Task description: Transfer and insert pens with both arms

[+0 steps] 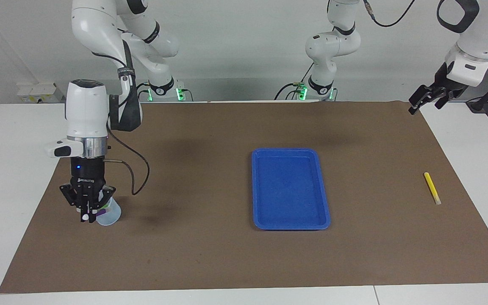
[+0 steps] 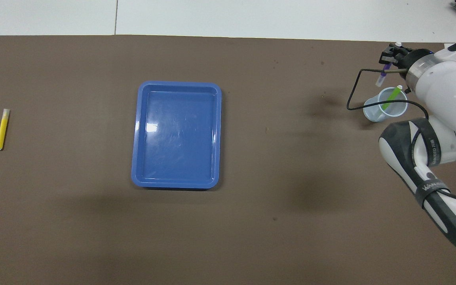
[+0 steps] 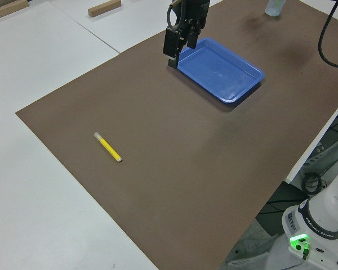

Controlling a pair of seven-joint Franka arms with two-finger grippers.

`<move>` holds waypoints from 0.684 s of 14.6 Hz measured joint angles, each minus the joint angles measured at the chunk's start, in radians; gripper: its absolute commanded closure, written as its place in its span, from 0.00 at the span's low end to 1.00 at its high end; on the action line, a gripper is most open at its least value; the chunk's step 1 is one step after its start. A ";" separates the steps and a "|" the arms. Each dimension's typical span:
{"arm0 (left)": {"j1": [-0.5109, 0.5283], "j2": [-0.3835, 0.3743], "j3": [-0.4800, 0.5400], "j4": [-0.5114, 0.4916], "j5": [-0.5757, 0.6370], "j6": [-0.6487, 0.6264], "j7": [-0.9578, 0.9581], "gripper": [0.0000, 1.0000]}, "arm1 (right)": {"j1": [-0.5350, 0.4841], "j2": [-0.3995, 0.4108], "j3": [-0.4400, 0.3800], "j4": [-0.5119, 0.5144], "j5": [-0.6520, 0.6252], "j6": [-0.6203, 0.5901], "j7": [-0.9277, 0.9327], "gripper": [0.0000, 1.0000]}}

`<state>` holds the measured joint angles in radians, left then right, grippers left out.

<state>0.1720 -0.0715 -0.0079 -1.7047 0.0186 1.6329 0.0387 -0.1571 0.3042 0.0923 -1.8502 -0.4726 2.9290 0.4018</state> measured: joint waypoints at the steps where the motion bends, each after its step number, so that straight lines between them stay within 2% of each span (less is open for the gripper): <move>1: 0.009 0.001 0.000 -0.013 0.000 0.019 0.021 0.00 | -0.011 0.003 0.000 -0.014 -0.011 0.024 -0.007 1.00; 5: 0.056 0.030 0.000 -0.036 0.000 0.091 0.119 0.00 | -0.043 0.006 0.001 -0.053 -0.042 0.072 -0.014 1.00; 10: 0.092 0.136 0.000 -0.039 0.000 0.213 0.213 0.00 | -0.062 0.004 0.001 -0.081 -0.056 0.096 -0.015 1.00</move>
<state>0.2641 0.0647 -0.0080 -1.7441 0.0184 1.8455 0.2518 -0.2190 0.3079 0.0930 -1.9308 -0.5290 3.0252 0.3870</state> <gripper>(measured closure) 0.000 0.819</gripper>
